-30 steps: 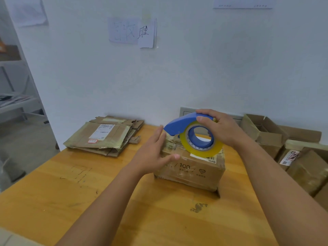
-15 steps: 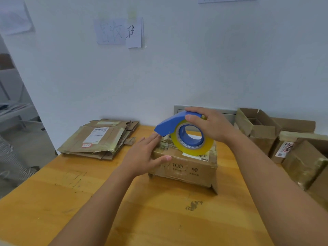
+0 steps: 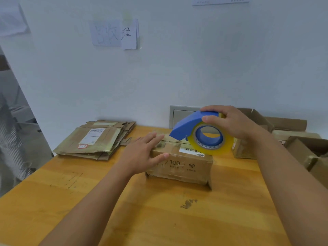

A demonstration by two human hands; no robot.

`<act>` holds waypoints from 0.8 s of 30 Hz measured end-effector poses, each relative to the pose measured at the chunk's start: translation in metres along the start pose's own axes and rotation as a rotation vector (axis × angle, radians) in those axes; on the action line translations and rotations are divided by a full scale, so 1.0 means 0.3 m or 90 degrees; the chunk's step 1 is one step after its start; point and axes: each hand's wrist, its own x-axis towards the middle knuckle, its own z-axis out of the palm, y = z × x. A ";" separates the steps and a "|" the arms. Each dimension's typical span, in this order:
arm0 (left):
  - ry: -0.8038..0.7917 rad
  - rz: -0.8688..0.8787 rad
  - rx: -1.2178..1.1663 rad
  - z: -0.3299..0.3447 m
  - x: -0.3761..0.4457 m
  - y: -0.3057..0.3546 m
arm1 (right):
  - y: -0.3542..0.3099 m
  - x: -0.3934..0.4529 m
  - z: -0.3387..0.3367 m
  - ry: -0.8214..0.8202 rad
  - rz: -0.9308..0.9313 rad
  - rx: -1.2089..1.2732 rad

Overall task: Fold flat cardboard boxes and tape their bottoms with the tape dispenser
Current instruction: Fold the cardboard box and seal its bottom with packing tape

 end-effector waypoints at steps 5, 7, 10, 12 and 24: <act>-0.016 0.021 0.025 -0.014 -0.006 0.008 | 0.006 0.011 0.034 0.003 0.012 -0.009; -0.025 0.055 0.066 -0.011 0.002 0.028 | 0.023 0.006 0.067 -0.018 0.025 -0.057; -0.063 0.067 0.122 0.009 0.008 0.047 | 0.069 -0.016 0.112 -0.014 0.048 -0.047; -0.067 0.063 0.132 0.014 0.012 0.047 | 0.083 -0.022 0.111 0.002 0.057 -0.011; -0.169 -0.029 -0.014 0.098 -0.022 -0.022 | 0.050 0.043 0.189 -0.018 0.033 -0.045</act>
